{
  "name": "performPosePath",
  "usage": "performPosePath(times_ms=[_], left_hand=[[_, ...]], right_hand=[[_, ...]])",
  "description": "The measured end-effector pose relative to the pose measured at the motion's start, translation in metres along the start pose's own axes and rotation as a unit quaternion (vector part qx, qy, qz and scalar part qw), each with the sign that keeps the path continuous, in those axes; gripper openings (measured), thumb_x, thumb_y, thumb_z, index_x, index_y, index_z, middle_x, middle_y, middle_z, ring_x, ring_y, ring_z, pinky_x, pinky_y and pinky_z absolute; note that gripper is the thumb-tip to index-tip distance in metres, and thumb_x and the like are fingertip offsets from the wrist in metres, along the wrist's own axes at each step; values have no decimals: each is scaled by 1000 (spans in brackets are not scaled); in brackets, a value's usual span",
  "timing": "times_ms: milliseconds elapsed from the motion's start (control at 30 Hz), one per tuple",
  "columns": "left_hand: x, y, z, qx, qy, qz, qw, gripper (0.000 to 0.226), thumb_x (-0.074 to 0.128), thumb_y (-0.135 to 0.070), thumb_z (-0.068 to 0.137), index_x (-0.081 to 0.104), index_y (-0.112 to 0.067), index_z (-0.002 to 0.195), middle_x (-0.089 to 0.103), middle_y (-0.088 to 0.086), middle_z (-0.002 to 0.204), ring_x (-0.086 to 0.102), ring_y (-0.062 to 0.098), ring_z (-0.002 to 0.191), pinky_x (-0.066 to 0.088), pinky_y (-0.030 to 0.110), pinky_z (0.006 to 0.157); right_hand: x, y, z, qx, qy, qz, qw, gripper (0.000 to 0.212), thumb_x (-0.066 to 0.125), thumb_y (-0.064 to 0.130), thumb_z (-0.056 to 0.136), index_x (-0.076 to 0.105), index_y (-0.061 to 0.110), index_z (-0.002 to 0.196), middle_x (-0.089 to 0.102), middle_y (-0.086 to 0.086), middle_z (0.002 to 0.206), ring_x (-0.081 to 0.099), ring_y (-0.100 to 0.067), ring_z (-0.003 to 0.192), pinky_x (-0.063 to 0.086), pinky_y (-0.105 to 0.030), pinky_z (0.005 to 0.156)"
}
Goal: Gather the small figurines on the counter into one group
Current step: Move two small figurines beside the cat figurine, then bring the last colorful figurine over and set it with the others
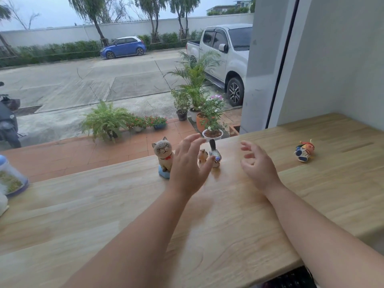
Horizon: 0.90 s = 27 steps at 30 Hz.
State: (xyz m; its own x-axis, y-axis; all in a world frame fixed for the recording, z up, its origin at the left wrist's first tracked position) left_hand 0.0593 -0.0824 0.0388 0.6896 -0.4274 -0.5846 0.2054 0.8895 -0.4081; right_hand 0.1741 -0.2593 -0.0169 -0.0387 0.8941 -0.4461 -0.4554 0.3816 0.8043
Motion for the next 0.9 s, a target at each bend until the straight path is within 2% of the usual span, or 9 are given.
performPosePath(times_ms=[133, 233, 300, 400, 500, 633, 700, 800, 900], left_hand=[[26, -43, -1, 88, 23, -42, 995, 31, 60, -23, 82, 61, -13, 112, 62, 3, 117, 57, 20, 108, 40, 29, 97], [64, -70, -2, 125, 98, -56, 986, 27, 58, -22, 83, 62, -13, 109, 63, 3, 113, 60, 20, 104, 42, 28, 92], [93, -81, -5, 119, 159, -58, 978, 29, 56, -23, 86, 60, -15, 114, 62, 2, 118, 59, 21, 107, 44, 30, 91], [138, -83, -10, 64, 262, -56, 961, 38, 55, -27, 89, 56, -17, 126, 55, 2, 132, 54, 23, 117, 42, 33, 98], [167, -72, -11, -6, 325, -34, 945, 49, 53, -34, 91, 46, -19, 137, 44, 2, 144, 45, 25, 129, 34, 34, 107], [180, -62, -8, -18, 340, 23, 940, 55, 45, -43, 93, 40, -18, 142, 36, 4, 152, 36, 25, 137, 26, 37, 112], [185, -60, -10, -12, 354, 42, 934, 55, 39, -46, 95, 37, -21, 144, 30, 2, 156, 26, 24, 144, 19, 41, 117], [189, -59, -13, -10, 364, 56, 930, 55, 34, -48, 96, 31, -26, 146, 23, 0, 159, 17, 22, 147, 12, 42, 119], [190, -58, -13, -9, 365, 55, 929, 56, 33, -49, 96, 30, -27, 147, 21, 0, 160, 15, 21, 147, 11, 42, 119]], right_hand=[[-77, 3, 2, -38, -135, -77, 987, 39, 56, -1, 79, 63, 16, 112, 65, -5, 103, 55, -16, 81, 38, -19, 76], [-129, -9, 3, -11, -223, -120, 967, 31, 58, 2, 78, 66, 10, 106, 65, -12, 99, 56, -28, 87, 45, -35, 84], [-152, -27, 4, 36, -246, -119, 961, 30, 58, 5, 78, 66, 10, 107, 62, -13, 103, 55, -30, 94, 47, -36, 88], [-167, -72, 8, 171, -231, -71, 955, 30, 60, 16, 83, 62, 12, 113, 57, -11, 120, 54, -22, 103, 41, -12, 79], [-166, -111, 5, 289, -197, -46, 936, 43, 62, 33, 83, 57, 13, 121, 57, -9, 128, 55, -26, 111, 40, -27, 85], [-162, -128, 9, 343, -165, -66, 922, 60, 60, 46, 81, 54, 10, 128, 57, -11, 132, 54, -31, 118, 42, -35, 93], [-160, -126, 13, 355, -148, -81, 919, 52, 60, 48, 78, 60, 8, 112, 62, -12, 118, 59, -31, 101, 44, -33, 81], [-156, -123, 17, 378, -110, -80, 916, 34, 64, 45, 68, 63, 12, 77, 64, -1, 73, 54, -16, 62, 37, -27, 54], [-152, -124, 24, 398, -78, -97, 909, 36, 69, 43, 63, 70, 11, 78, 68, 1, 71, 60, -18, 71, 39, -28, 58]])
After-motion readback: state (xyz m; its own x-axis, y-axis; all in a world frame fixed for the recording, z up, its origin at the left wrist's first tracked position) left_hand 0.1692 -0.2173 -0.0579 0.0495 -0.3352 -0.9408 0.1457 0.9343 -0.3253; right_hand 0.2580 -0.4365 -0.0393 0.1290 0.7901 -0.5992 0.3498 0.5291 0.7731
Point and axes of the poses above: each hand's wrist, its own z-axis towards the middle knuckle, its own x-axis out of the palm, y = z × x, the point moved 9 cm from there along z, towards the middle knuckle
